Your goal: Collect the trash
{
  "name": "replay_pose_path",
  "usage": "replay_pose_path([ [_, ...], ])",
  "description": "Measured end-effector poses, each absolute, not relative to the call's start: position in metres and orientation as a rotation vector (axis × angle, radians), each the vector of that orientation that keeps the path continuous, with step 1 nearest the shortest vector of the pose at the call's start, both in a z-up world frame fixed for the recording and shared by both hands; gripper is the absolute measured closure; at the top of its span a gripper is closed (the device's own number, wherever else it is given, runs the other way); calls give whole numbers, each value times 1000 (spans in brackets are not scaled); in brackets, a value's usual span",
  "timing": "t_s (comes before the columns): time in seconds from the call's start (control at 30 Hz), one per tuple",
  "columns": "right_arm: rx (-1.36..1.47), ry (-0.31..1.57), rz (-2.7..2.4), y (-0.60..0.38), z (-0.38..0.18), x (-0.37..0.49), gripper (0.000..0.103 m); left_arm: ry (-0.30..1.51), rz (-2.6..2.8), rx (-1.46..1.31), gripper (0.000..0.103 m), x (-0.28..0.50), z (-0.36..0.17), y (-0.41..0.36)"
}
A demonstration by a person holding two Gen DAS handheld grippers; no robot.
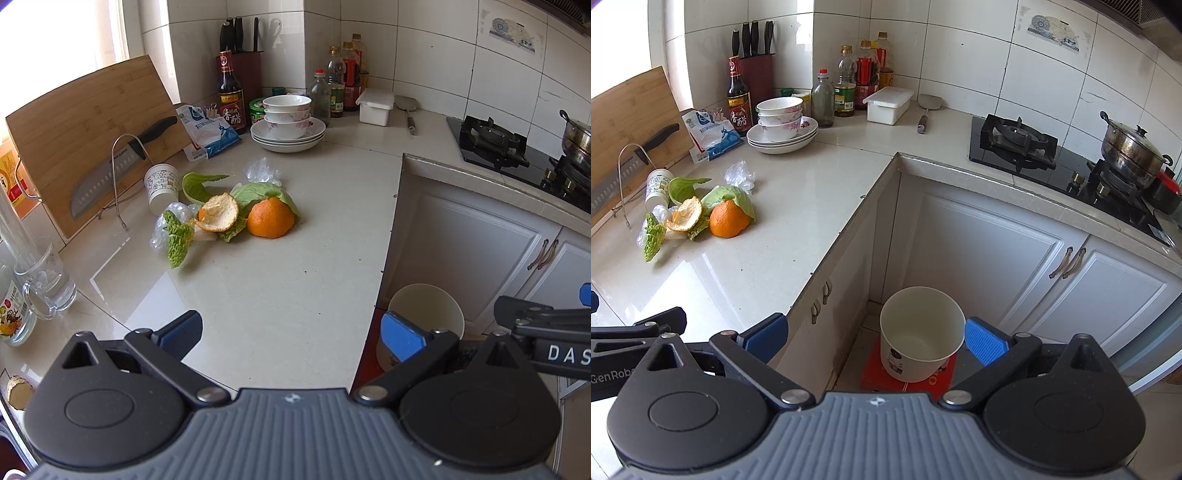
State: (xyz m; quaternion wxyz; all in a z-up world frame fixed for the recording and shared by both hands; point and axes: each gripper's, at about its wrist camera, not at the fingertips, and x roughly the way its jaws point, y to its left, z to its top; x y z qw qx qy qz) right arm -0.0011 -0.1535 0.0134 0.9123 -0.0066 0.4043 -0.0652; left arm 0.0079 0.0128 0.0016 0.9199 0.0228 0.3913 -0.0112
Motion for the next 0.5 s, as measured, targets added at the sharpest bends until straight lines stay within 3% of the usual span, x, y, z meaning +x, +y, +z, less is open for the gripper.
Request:
replay_pose_path([
  [0.5, -17, 824, -116, -155, 13, 1, 0, 800, -10, 47, 1, 7, 2, 10],
])
